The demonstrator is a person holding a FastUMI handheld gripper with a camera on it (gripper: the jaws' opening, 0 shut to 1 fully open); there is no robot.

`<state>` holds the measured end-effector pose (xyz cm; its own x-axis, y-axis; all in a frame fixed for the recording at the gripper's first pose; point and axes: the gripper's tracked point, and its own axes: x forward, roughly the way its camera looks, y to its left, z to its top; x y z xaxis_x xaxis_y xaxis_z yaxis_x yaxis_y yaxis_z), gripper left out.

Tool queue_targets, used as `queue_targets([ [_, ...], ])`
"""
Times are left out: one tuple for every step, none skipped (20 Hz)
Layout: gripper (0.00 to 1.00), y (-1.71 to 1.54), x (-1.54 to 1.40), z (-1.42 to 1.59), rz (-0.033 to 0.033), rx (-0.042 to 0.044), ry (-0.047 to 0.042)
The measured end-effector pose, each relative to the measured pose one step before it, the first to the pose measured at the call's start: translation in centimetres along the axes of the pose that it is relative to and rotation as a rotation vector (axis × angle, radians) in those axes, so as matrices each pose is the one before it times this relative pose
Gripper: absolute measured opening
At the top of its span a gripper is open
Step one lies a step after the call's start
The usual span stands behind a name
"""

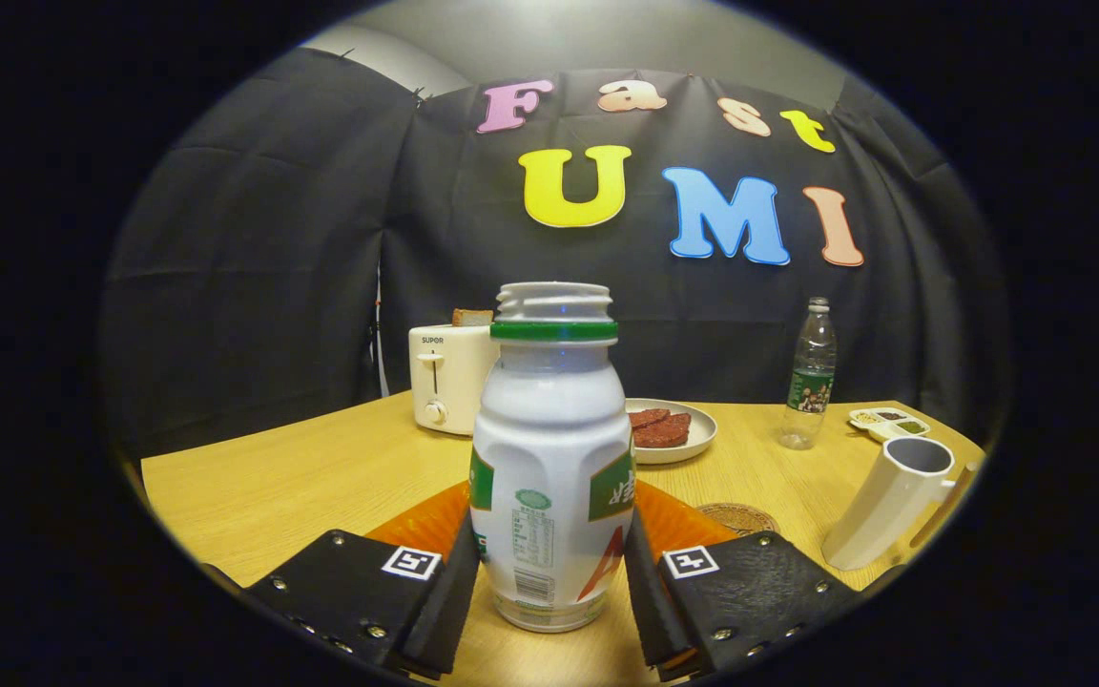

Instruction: Take the bottle from table, then pour the juice into the cup, finally place the bottle on the coaster

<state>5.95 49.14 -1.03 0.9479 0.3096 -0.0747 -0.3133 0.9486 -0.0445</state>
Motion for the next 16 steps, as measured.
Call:
queue_targets([
  [0.7,-0.271,-0.195,-0.171,-0.01813,0.00354,0.0021],
  [0.67,-0.206,0.225,0.014,-0.01138,0.00549,0.00542],
  [0.67,-0.133,-0.083,-0.098,-0.00883,0.00399,0.00248],
  [0.67,-0.085,0.003,0.111,-0.00581,-0.00256,0.00399],
  [0.67,-0.217,-0.073,-0.009,-0.00937,-0.0032,0.00469],
  [0.67,-0.089,-0.007,0.075,-0.00395,-0.00005,0.0061],
  [0.67,-0.057,0.019,-0.164,-0.00212,0.00635,0.00432],
  [0.67,-0.032,0.002,0.044,-0.00005,0.01157,0.00574],
  [0.67,0.0,-0.058,-0.031,-0.00188,0.00992,0.00344],
  [0.67,-0.144,-0.14,0.205,-0.00538,0.01417,0.00022],
  [0.67,-0.061,-0.13,0.197,-0.0036,0.0144,-0.00387],
  [0.67,0.033,-0.076,0.41,0.00073,0.01488,-0.00366],
  [0.67,0.122,-0.017,0.3,0.00311,0.01279,-0.00458],
  [0.67,0.047,-0.043,0.429,0.00299,0.0107,-0.00416],
  [0.67,-0.006,-0.06,0.293,0.0024,0.01302,-0.00313],
  [0.67,0.147,0.013,0.405,0.00675,0.01644,-0.00377],
])
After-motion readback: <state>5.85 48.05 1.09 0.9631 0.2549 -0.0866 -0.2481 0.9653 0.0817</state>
